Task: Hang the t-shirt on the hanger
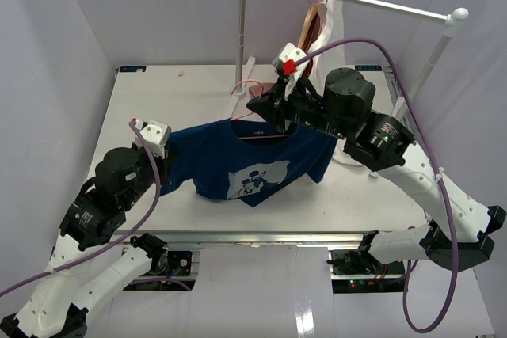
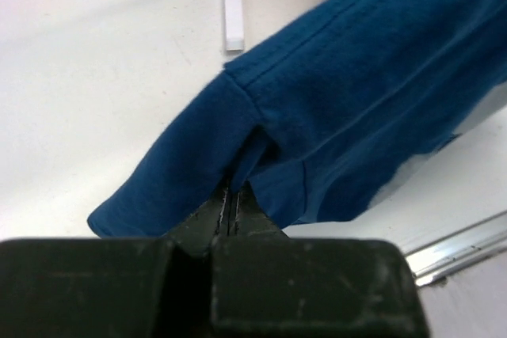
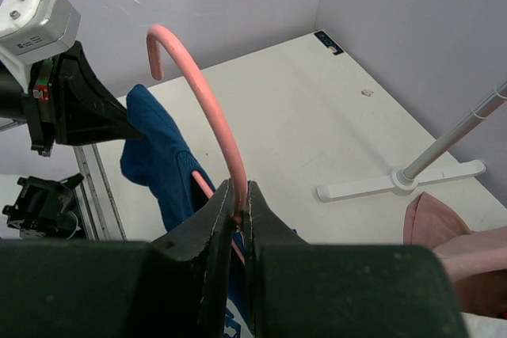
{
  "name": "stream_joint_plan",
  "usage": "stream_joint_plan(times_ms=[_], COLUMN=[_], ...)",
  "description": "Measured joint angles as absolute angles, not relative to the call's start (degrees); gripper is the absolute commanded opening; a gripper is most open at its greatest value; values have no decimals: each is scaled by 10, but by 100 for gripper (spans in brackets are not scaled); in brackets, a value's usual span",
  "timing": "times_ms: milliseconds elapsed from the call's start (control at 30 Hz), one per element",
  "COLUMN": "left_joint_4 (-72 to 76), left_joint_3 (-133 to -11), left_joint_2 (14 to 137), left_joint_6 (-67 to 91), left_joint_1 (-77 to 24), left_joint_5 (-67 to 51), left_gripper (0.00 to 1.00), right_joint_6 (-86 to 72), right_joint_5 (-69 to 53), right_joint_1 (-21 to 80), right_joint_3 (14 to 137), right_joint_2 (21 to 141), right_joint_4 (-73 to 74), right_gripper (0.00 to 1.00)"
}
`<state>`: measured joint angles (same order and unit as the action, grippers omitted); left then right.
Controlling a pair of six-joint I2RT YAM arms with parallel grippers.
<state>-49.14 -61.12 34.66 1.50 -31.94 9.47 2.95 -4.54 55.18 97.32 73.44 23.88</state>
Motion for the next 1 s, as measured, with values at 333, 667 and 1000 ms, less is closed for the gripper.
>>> stream_joint_plan(times_ms=[333,667,1000], left_joint_4=[-482,-495,-442], left_joint_3=[-610,-635,-726], left_joint_2=[352,368,336], left_joint_6=[54,58,-27], left_joint_1=[-320,-320,-318], left_joint_5=[229,244,-58], left_gripper=[0,49,64], right_joint_6=[30,31,30], right_joint_5=[-27,-22,-65], right_joint_1=[549,544,541], right_joint_3=[973,973,952], right_joint_2=[712,707,725], right_joint_4=[240,245,256], right_gripper=[8,8,8])
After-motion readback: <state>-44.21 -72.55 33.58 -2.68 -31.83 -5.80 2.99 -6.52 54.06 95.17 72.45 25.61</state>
